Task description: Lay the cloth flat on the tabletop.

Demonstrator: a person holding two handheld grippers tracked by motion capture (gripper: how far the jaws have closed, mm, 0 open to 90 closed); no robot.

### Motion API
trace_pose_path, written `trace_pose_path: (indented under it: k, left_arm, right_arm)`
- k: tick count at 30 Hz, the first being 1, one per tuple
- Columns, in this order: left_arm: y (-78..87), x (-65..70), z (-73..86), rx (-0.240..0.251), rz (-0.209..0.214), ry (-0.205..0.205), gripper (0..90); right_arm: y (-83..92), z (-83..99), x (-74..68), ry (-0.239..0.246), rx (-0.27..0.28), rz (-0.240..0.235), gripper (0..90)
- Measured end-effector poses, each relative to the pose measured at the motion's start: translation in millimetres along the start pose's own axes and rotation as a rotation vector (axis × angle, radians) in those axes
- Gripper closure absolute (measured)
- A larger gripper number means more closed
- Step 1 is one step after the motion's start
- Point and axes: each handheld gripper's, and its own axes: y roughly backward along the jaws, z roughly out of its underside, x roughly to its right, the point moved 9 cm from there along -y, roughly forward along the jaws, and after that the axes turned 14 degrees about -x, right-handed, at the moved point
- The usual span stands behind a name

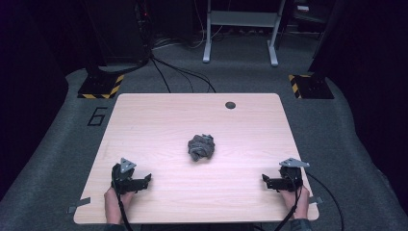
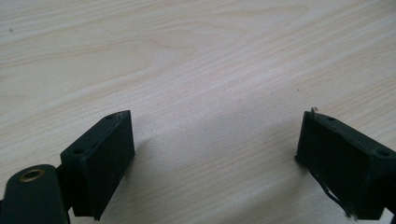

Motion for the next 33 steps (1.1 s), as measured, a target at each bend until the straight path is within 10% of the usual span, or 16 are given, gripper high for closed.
trace_pose_path:
  k: [11, 33]
  left_arm:
    - [-0.2, 0.0, -0.2, 0.005, 0.001, 0.002, 11.0]
    - [-0.5, -0.4, 0.3, -0.001, 0.006, -0.001, 9.7]
  right_arm:
    - [-4.0, -7.8, -5.7, -0.004, -0.040, 0.036, 0.0]
    - [-11.1, -97.7, -125.0, 0.232, -0.008, -0.177, 2.3]
